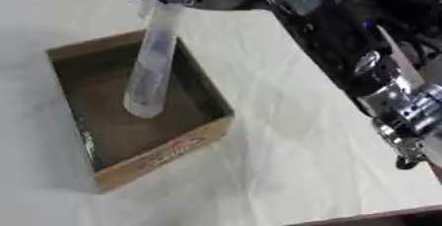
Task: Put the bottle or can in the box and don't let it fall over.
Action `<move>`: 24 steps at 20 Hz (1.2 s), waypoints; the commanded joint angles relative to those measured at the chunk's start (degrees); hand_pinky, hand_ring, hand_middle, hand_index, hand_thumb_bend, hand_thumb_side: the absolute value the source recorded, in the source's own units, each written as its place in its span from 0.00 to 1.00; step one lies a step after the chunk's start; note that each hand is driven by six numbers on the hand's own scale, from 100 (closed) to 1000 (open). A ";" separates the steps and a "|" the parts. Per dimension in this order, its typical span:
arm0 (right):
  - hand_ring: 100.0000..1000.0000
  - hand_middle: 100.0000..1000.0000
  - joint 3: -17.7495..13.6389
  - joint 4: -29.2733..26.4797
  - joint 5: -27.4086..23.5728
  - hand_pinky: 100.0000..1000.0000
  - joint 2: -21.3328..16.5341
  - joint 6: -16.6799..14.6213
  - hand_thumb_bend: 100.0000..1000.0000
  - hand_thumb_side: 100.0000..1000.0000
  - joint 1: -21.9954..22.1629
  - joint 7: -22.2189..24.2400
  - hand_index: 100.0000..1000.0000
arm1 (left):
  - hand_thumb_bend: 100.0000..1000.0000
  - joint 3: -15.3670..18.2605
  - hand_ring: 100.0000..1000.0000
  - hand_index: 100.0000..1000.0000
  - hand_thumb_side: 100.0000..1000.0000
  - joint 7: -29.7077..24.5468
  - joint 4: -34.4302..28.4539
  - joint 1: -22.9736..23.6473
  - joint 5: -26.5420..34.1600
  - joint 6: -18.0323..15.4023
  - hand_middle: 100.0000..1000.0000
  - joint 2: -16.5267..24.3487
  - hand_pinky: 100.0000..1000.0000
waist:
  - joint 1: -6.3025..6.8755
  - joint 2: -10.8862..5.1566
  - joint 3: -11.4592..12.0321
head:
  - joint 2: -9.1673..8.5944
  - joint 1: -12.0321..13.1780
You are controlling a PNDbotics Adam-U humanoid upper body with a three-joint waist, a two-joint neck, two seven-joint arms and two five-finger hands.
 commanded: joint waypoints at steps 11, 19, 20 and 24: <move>1.00 1.00 -0.58 -0.15 8.18 0.84 -1.36 -7.58 0.43 0.00 1.79 8.69 0.86 | 0.02 0.78 0.46 0.80 0.73 0.33 -1.18 -0.50 -0.35 0.05 0.62 0.72 0.66 | 0.67 -1.16 -1.19 | 0.16 1.17; 0.99 1.00 -1.92 -1.35 4.87 0.84 -2.89 -6.96 0.40 0.00 3.44 8.41 0.85 | 0.02 0.78 0.46 0.80 0.73 0.33 -1.18 -0.06 -0.38 0.21 0.61 0.90 0.66 | 0.97 -1.66 -2.64 | 0.39 2.20; 0.99 1.00 -2.24 -1.75 4.07 0.84 -3.43 -6.75 0.40 0.00 3.71 8.16 0.85 | 0.02 0.77 0.45 0.80 0.73 0.31 -1.18 0.03 -0.39 0.22 0.61 0.93 0.66 | 1.04 -1.76 -2.87 | 0.43 2.34; 0.98 1.00 -3.43 -4.10 1.90 0.83 -5.85 -6.35 0.40 0.00 5.09 7.28 0.85 | 0.02 0.91 0.46 0.80 0.73 0.45 -1.18 0.63 -0.46 0.24 0.61 1.05 0.66 | 1.44 -2.31 -4.16 | 0.75 3.19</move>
